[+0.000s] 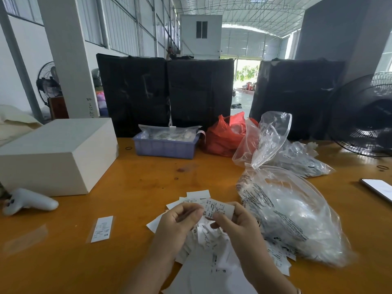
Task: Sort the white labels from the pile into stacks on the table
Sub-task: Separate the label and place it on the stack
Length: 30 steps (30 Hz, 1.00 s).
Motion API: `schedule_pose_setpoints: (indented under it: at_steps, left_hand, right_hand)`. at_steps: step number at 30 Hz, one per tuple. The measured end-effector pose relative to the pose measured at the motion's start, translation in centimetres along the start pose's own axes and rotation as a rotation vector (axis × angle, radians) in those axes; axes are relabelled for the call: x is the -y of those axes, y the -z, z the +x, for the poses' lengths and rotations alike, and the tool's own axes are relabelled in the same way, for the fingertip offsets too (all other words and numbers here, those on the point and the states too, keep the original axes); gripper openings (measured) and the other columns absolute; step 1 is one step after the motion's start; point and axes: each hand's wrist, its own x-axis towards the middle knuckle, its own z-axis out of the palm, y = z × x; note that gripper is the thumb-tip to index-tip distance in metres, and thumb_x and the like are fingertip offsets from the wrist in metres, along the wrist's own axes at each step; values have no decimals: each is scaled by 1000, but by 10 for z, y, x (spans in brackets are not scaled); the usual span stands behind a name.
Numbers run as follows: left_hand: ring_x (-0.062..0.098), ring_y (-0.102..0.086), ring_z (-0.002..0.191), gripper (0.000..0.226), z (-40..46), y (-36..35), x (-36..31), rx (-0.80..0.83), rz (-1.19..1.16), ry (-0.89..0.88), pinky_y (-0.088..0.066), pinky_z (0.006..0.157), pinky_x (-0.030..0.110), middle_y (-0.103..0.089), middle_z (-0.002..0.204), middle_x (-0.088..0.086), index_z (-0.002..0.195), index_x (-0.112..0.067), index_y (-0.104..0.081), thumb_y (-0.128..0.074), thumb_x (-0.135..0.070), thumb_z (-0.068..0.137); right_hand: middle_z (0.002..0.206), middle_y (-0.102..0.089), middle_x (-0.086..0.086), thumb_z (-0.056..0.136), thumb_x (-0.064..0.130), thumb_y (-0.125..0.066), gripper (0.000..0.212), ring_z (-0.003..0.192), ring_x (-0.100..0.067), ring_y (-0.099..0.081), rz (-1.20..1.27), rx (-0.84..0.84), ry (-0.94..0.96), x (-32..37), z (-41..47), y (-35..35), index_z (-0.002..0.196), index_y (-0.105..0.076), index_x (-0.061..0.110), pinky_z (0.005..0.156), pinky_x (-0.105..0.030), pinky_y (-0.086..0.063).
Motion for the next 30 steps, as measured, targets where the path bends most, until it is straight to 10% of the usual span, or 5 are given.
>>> schedule_pose_setpoints:
  at_steps: [10, 26, 30]
  left_hand:
    - [-4, -66, 86, 23, 0, 3, -3, 20, 111, -55, -48, 61, 8, -73, 86, -20, 91, -26, -72, -70, -42, 73]
    - [4, -67, 84, 8, 2, 9, -3, 195, 356, -65, -50, 69, 12, -73, 84, -14, 86, -27, -73, -71, -19, 83]
    - [13, -68, 88, 14, 2, 8, -1, 112, 223, -37, -51, 64, 14, -73, 94, -3, 94, -22, -71, -72, -20, 81]
  right_hand:
    - [74, -72, -2, 84, 8, -67, 15, 72, -19, -70, -303, 140, 38, 4, 3, 6, 76, -69, 20, 66, -35, -56]
    - [67, -66, 13, 98, 18, -49, 20, 61, 5, -57, -455, 285, -1, 0, 2, 8, 104, -48, 36, 56, -14, -44]
    - [68, -68, 6, 94, 10, -54, 7, 63, -7, -62, -284, 100, 97, 1, 6, 9, 94, -55, 17, 60, -22, -50]
